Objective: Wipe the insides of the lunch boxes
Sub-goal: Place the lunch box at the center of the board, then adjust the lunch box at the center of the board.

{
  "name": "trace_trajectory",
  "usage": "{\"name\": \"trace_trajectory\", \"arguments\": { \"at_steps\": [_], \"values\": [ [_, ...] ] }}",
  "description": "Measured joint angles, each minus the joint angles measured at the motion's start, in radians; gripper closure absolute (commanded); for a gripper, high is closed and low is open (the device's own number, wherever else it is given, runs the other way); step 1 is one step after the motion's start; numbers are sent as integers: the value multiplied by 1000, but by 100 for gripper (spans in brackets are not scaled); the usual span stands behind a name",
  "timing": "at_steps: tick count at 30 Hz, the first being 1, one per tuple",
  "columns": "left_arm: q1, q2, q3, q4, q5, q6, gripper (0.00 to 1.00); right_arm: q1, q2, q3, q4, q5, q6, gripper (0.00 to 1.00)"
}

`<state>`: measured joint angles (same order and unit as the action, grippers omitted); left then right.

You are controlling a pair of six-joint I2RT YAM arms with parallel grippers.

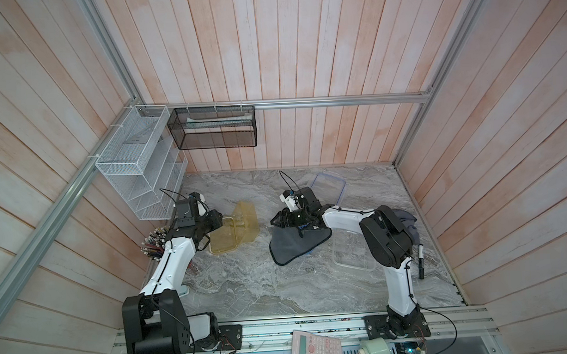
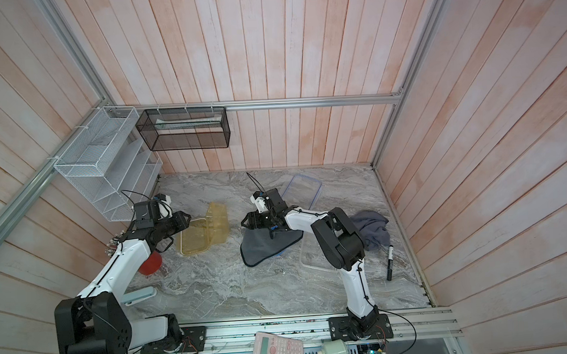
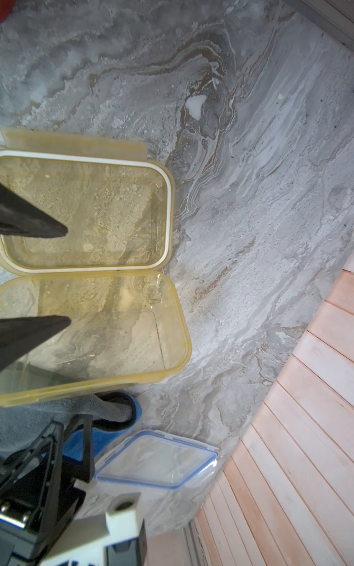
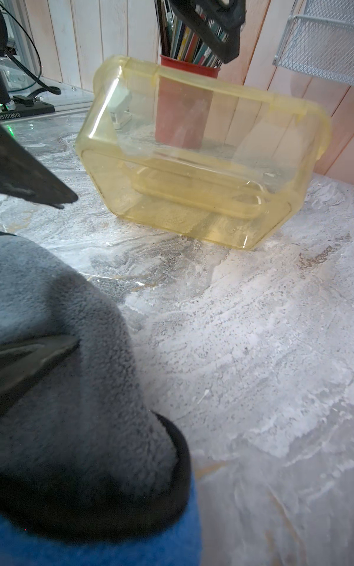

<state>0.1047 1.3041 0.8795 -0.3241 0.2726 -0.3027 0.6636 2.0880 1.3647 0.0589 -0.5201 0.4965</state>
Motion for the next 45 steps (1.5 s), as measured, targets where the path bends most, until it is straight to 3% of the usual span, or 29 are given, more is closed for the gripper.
{"name": "trace_trajectory", "arguments": {
  "at_steps": [6,14,20,28,33,35,39,45],
  "values": [
    [0,-14,-34,23,26,-19,49,24,-9,2,-16,32,-23,22],
    [-14,-51,-108,63,38,-61,26,29,-86,-8,-18,43,-34,18],
    [-127,-105,-157,132,39,-106,25,29,-113,-7,-16,51,-53,18],
    [-270,61,-113,220,45,-135,35,27,-126,-43,-22,61,-56,18],
    [-309,190,-29,197,12,-140,56,23,-136,-63,-26,74,-57,18],
    [-323,207,-19,192,-13,-134,62,22,-142,-67,-27,78,-60,18],
    [-348,209,-17,182,-40,-120,63,20,-159,-80,-29,83,-63,18],
    [-355,218,-8,176,-62,-95,78,11,-211,-132,-31,99,-76,18]
  ]
}}
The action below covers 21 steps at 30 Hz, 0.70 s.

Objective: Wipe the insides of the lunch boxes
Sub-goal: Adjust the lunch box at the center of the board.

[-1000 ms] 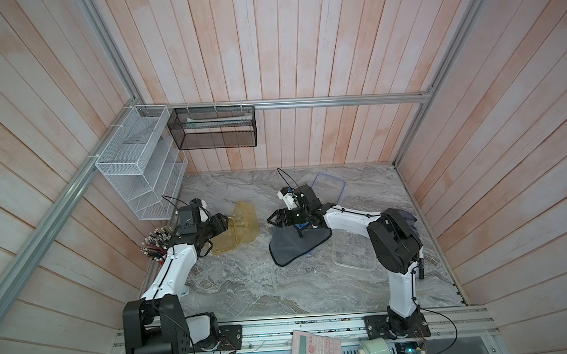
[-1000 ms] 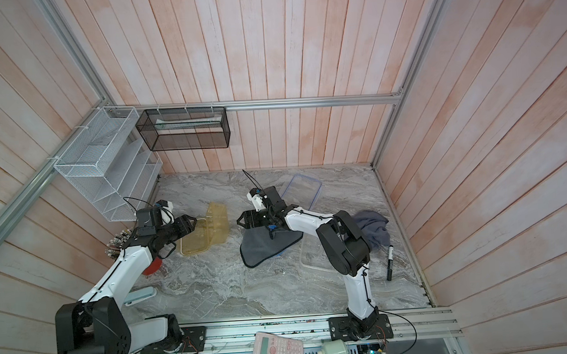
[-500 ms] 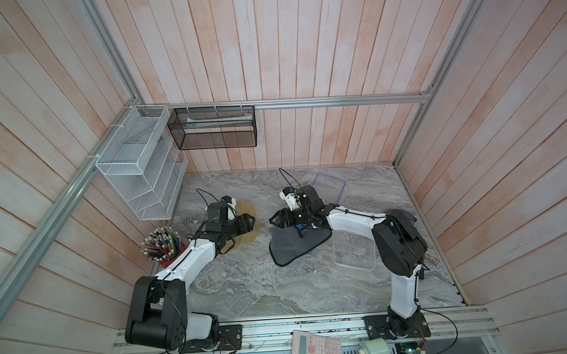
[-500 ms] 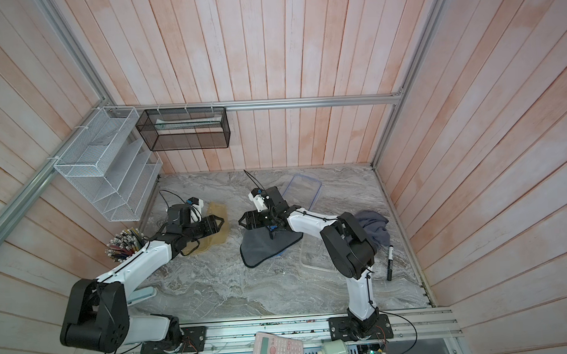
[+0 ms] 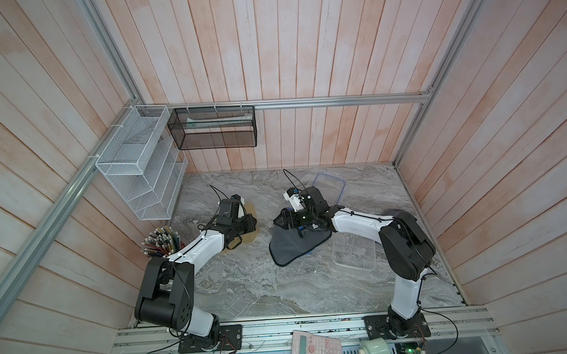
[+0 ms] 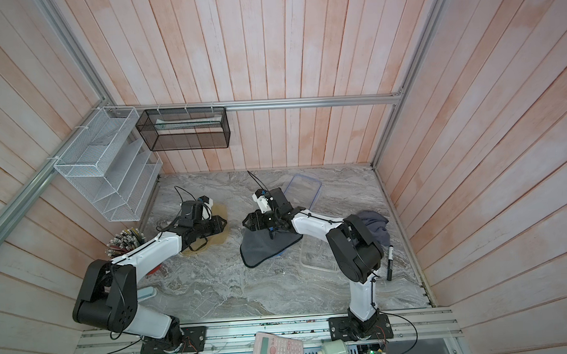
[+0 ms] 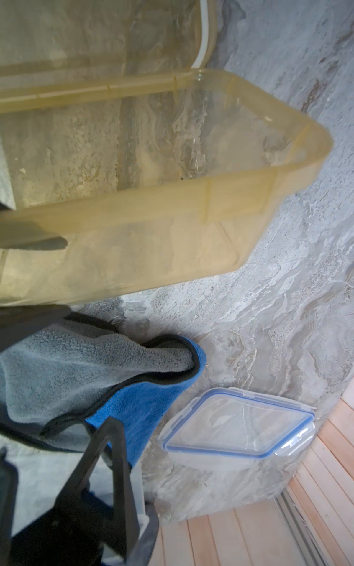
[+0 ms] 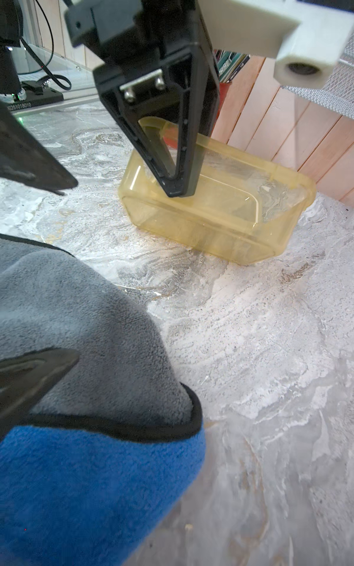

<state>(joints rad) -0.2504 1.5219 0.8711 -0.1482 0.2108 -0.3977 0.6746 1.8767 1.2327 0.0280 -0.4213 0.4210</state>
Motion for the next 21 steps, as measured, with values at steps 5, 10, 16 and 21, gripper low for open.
{"name": "trace_trajectory", "arguments": {
  "at_steps": [5,10,16,21],
  "values": [
    [-22,54,60,-63,-68,43,86,-26,-89,-52,-15,32,-23,18],
    [-76,130,134,-131,-150,97,87,-56,-205,-93,-57,93,-61,17],
    [-174,307,256,-233,-304,156,91,-112,-385,-188,-97,181,-100,15],
    [-221,357,315,-277,-387,189,91,-187,-587,-332,-97,278,-142,9]
  ]
}}
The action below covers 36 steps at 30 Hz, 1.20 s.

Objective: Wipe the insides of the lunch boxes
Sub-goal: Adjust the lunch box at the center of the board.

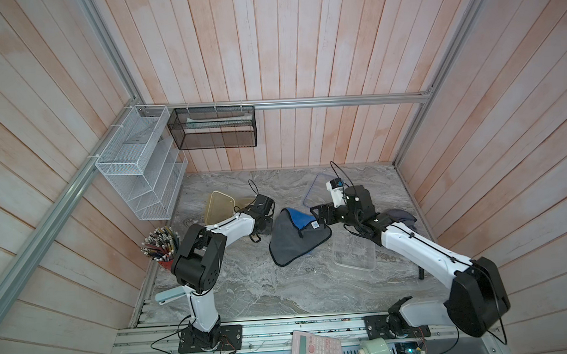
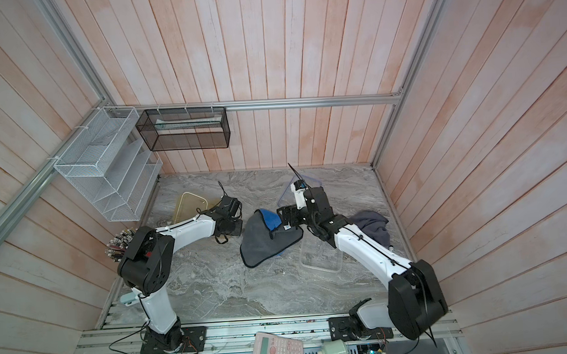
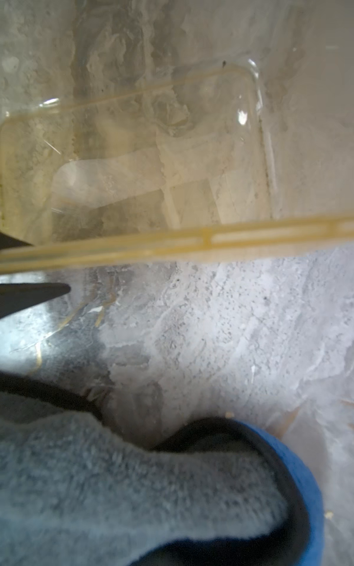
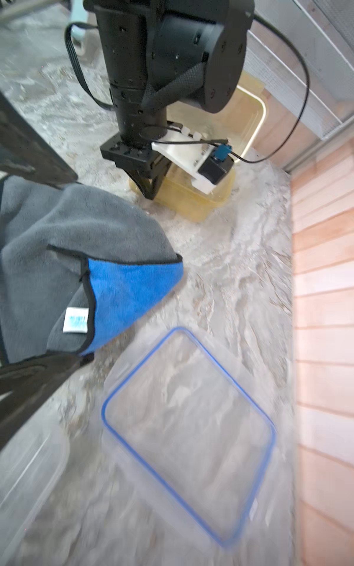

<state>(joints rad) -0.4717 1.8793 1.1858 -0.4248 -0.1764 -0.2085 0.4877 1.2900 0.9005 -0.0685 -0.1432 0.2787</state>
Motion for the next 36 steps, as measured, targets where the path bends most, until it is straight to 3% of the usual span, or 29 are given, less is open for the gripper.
{"name": "trace_trajectory", "arguments": {
  "at_steps": [7,15,27,36],
  "values": [
    [0,0,-1,-14,30,44,86,-183,-235,-253,55,107,-94,1],
    [-6,-6,-10,-74,101,143,84,-268,-310,-471,202,207,-169,1],
    [-17,-13,5,-175,150,179,75,-354,-305,-493,288,220,-204,1],
    [-11,0,32,-284,172,134,78,-358,-282,-493,306,209,-201,1]
  ]
}}
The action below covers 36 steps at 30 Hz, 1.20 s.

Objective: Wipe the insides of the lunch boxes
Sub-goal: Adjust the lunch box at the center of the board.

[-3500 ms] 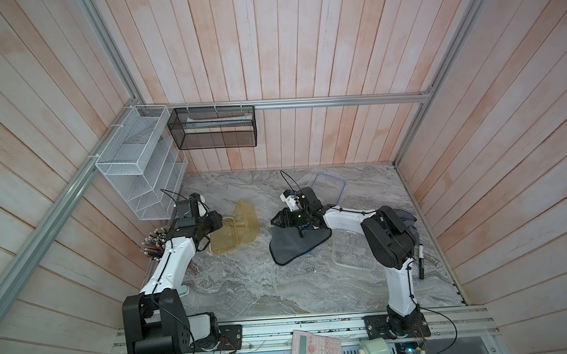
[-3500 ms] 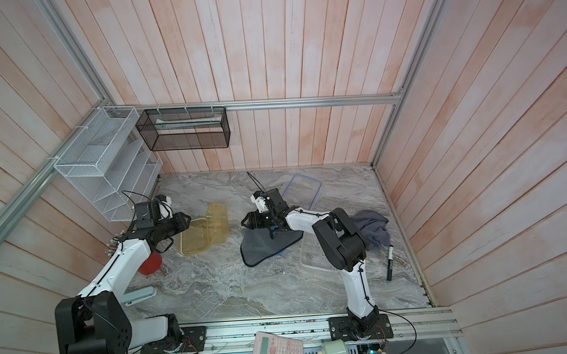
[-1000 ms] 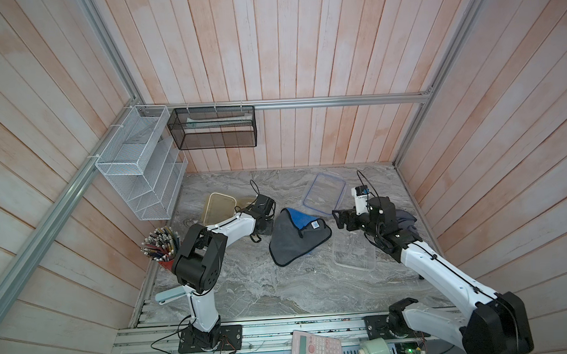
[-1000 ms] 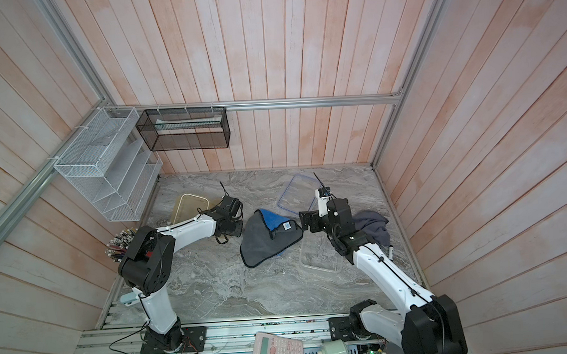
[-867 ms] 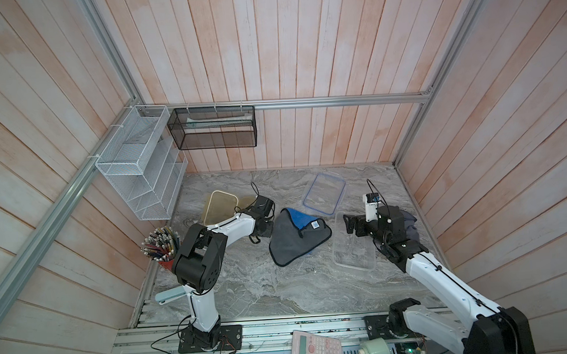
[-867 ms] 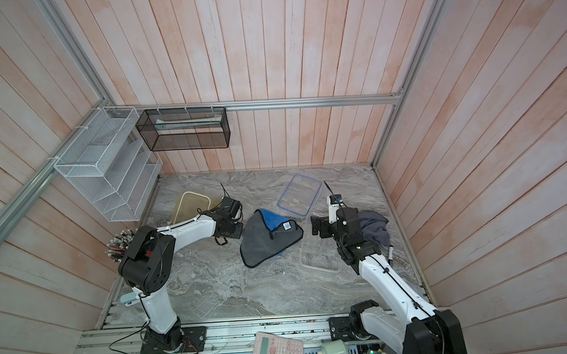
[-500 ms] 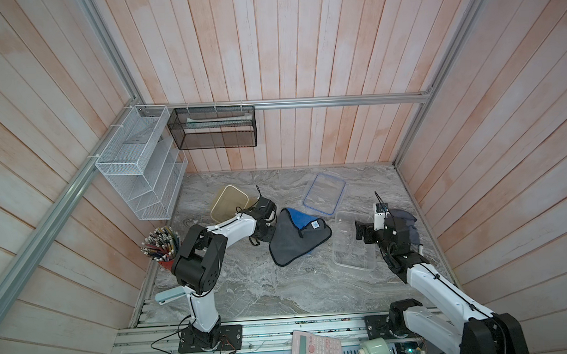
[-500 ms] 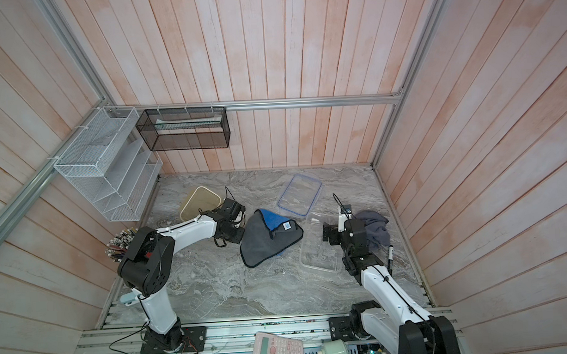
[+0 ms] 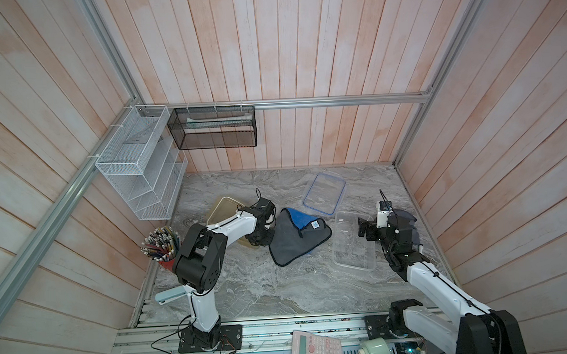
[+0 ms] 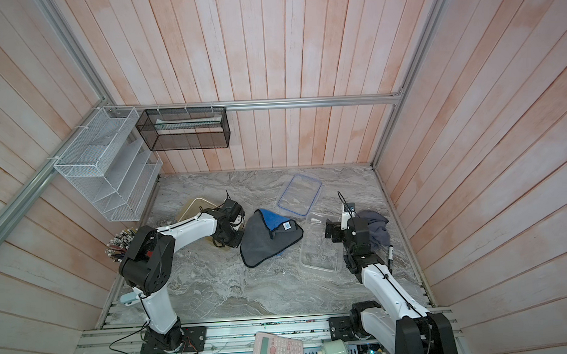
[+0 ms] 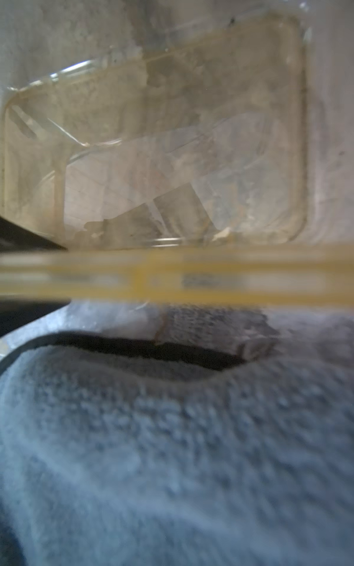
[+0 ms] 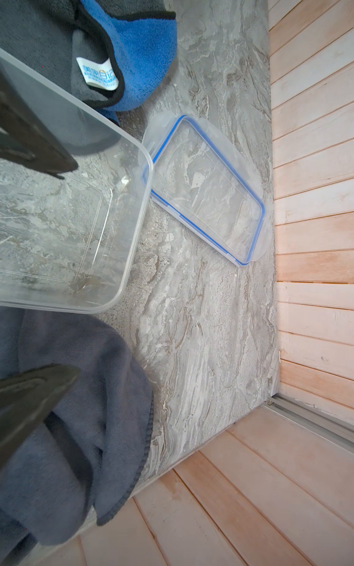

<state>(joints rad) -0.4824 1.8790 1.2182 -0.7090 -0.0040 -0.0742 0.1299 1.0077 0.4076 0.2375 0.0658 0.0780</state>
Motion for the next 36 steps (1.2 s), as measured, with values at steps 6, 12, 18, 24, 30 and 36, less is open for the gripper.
{"name": "trace_trajectory", "arguments": {
  "at_steps": [6,12,18,24,30,36],
  "values": [
    [13,-7,-9,-3,-5,-47,81,0,14,0,1,-4,0,1],
    [58,-10,-16,1,-27,-74,84,-1,19,0,0,-11,1,2],
    [107,-11,-22,13,-74,-80,86,-1,19,0,1,-12,6,2],
    [166,-11,-26,30,-142,-66,86,-1,24,0,1,-14,8,2],
    [209,-9,-26,55,-191,-23,87,-1,40,0,0,-16,12,2],
    [217,-8,-26,80,-200,34,87,-1,55,0,0,-20,26,2]
  ]
}}
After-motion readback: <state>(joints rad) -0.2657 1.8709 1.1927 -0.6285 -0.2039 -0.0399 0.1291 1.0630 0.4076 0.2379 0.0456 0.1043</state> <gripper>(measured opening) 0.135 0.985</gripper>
